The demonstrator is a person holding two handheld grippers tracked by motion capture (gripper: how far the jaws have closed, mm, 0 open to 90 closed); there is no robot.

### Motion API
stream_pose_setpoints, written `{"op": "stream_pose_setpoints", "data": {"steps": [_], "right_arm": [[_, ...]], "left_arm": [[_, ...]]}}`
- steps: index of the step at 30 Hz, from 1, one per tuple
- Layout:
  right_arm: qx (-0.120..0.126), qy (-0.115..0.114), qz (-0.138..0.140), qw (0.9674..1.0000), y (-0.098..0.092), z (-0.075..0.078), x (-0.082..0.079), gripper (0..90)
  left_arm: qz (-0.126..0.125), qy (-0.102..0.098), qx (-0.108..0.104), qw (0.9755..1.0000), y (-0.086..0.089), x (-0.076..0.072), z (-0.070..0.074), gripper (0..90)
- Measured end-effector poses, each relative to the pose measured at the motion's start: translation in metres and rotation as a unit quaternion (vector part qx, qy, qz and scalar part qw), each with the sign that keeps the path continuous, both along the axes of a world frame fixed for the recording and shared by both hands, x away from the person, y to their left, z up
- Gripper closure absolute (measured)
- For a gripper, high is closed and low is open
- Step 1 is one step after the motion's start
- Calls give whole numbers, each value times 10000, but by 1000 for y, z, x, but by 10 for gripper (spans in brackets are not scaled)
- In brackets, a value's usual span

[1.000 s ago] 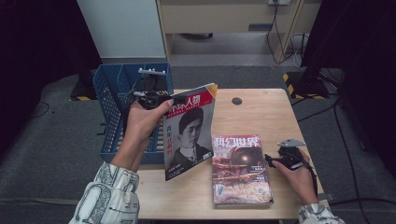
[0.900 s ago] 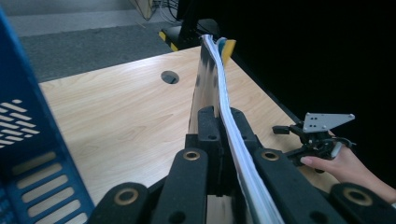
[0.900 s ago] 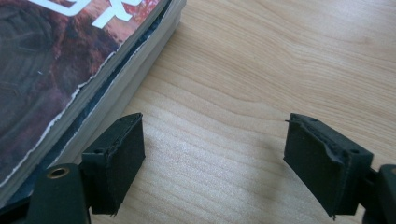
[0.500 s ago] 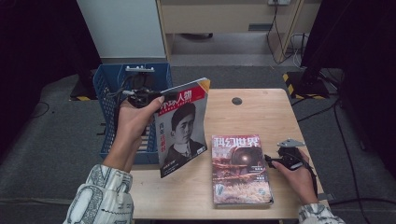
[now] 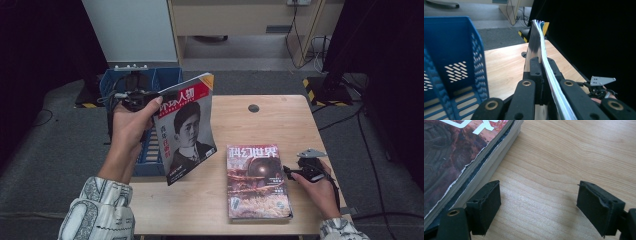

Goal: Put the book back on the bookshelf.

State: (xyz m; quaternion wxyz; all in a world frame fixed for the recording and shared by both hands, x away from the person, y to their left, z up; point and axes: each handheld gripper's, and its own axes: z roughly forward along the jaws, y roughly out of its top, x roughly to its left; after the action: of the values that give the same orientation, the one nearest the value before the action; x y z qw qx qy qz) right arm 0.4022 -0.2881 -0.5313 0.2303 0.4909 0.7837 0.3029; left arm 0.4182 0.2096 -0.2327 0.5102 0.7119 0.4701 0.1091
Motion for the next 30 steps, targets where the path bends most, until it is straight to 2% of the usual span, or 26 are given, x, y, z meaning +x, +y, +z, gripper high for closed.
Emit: {"op": "stream_pose_setpoints", "data": {"steps": [14,21,30], "right_arm": [[15,-17,6,10000,-1,-1,0,195],[65,2,-29,10000,0,-1,0,194],[65,-28,-25,10000,-1,-1,1,192]], "left_arm": [[294,-193,-13,9994,29,-12,6,863],[428,-266,-53,9987,43,-17,5,863],[579,-367,-189,9975,62,-26,5,863]]}}
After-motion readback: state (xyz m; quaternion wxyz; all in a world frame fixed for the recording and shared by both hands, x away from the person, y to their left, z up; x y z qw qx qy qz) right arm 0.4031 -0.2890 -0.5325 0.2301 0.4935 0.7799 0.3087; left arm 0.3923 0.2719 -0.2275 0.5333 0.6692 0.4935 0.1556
